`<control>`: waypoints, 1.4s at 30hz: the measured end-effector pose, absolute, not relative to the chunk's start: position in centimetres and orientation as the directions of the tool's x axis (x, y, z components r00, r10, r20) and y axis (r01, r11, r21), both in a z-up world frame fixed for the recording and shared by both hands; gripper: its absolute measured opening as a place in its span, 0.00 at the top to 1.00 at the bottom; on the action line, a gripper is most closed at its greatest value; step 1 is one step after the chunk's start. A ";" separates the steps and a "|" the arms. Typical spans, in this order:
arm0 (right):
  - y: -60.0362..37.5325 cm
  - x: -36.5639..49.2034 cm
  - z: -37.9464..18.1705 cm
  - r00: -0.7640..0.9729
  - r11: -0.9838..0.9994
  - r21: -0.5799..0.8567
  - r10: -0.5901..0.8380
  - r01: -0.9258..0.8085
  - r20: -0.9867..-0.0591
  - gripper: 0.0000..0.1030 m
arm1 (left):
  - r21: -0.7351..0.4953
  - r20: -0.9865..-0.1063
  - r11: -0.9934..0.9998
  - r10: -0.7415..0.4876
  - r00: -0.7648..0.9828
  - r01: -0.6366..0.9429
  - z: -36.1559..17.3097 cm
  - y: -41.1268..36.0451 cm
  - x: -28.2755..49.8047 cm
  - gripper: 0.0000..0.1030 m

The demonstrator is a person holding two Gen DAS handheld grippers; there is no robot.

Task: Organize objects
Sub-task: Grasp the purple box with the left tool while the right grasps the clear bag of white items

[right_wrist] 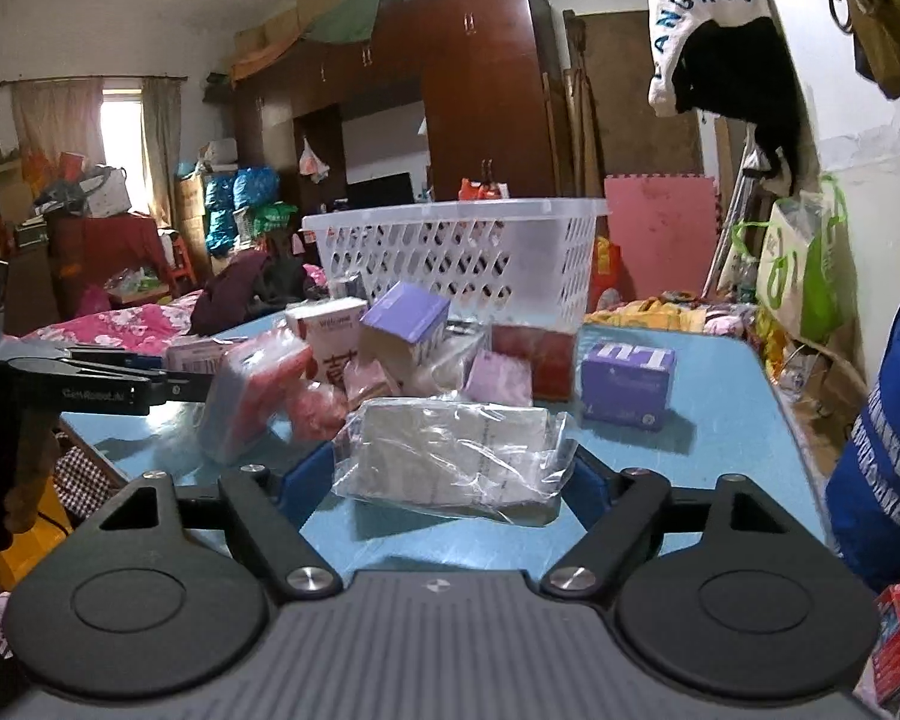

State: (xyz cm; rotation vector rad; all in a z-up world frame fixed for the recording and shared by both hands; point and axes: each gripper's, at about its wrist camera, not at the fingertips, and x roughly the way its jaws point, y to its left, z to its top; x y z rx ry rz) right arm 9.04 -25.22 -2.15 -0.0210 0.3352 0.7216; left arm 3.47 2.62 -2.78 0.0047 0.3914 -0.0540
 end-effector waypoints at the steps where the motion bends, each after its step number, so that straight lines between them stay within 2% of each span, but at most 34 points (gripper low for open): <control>1: -25.2 9.2 -2.1 0.703 0.756 0.100 0.642 -0.647 -0.305 0.20 | -0.022 -0.383 0.998 -0.061 0.922 0.056 -2.8 2.8 3.6 0.49; 7: -24.5 11.3 0.2 0.701 0.745 0.126 0.662 -0.655 -0.266 0.20 | -0.070 -0.341 0.995 -0.097 0.935 0.078 -0.3 2.9 5.1 0.49; 9: -23.6 12.6 2.0 0.705 0.741 0.119 0.667 -0.661 -0.241 0.20 | -0.107 -0.320 0.989 -0.129 0.939 0.099 1.5 3.0 6.4 0.49; 11: -22.5 14.3 4.6 0.709 0.736 0.109 0.675 -0.669 -0.204 0.20 | -0.092 -0.303 0.991 -0.120 0.945 0.097 3.5 2.7 8.1 0.49; 14: -20.0 16.9 7.7 0.723 0.742 0.057 0.666 -0.668 -0.182 0.20 | -0.104 -0.311 0.990 -0.122 0.943 0.093 6.2 2.7 11.8 0.49; 18: -16.3 22.8 9.9 0.725 0.754 0.049 0.645 -0.655 -0.241 0.20 | -0.114 -0.376 0.993 -0.077 0.923 0.037 8.0 3.3 18.1 0.49; 23: -13.0 27.1 9.4 0.719 0.766 0.018 0.610 -0.642 -0.332 0.18 | -0.147 -0.439 0.989 -0.049 0.897 -0.018 8.2 5.2 23.3 0.48; 24: -12.8 27.4 9.2 0.716 0.765 0.021 0.612 -0.644 -0.335 0.17 | -0.155 -0.439 0.988 -0.056 0.897 -0.015 8.0 5.4 23.5 0.47; 25: -12.6 27.5 9.0 0.716 0.765 0.016 0.609 -0.643 -0.341 0.11 | -0.155 -0.440 0.988 -0.059 0.896 -0.010 7.9 5.5 23.6 0.33; 26: -12.7 27.3 9.0 0.723 0.770 0.008 0.602 -0.637 -0.338 0.08 | -0.147 -0.445 0.989 -0.055 0.894 -0.012 7.8 5.5 23.6 0.13; 27: -13.1 26.8 9.0 0.733 0.777 0.003 0.596 -0.630 -0.327 0.00 | -0.138 -0.439 0.990 -0.042 0.897 -0.021 7.7 5.5 23.3 0.08; 30: -14.5 24.8 9.2 0.738 0.772 -0.001 0.608 -0.636 -0.293 0.00 | -0.120 -0.391 0.992 -0.014 0.920 -0.036 7.9 5.7 21.2 0.03; 34: -18.5 21.5 8.0 0.780 0.799 0.020 0.592 -0.601 -0.204 0.00 | -0.149 -0.358 0.989 -0.044 0.933 -0.011 7.3 6.9 17.1 0.00; 36: -20.8 20.9 6.0 0.798 0.831 0.054 0.549 -0.554 -0.248 0.00 | -0.138 -0.340 0.990 -0.052 0.939 0.005 6.2 7.1 14.9 0.00; 39: -23.1 21.6 2.7 0.792 0.882 0.140 0.467 -0.450 -0.394 0.00 | -0.102 -0.342 0.995 -0.020 0.939 -0.015 4.0 7.3 11.2 0.00; 42: -23.5 22.6 0.3 0.733 0.879 0.178 0.468 -0.442 -0.494 0.00 | -0.066 -0.339 0.998 -0.006 0.941 -0.017 1.5 6.8 7.7 0.00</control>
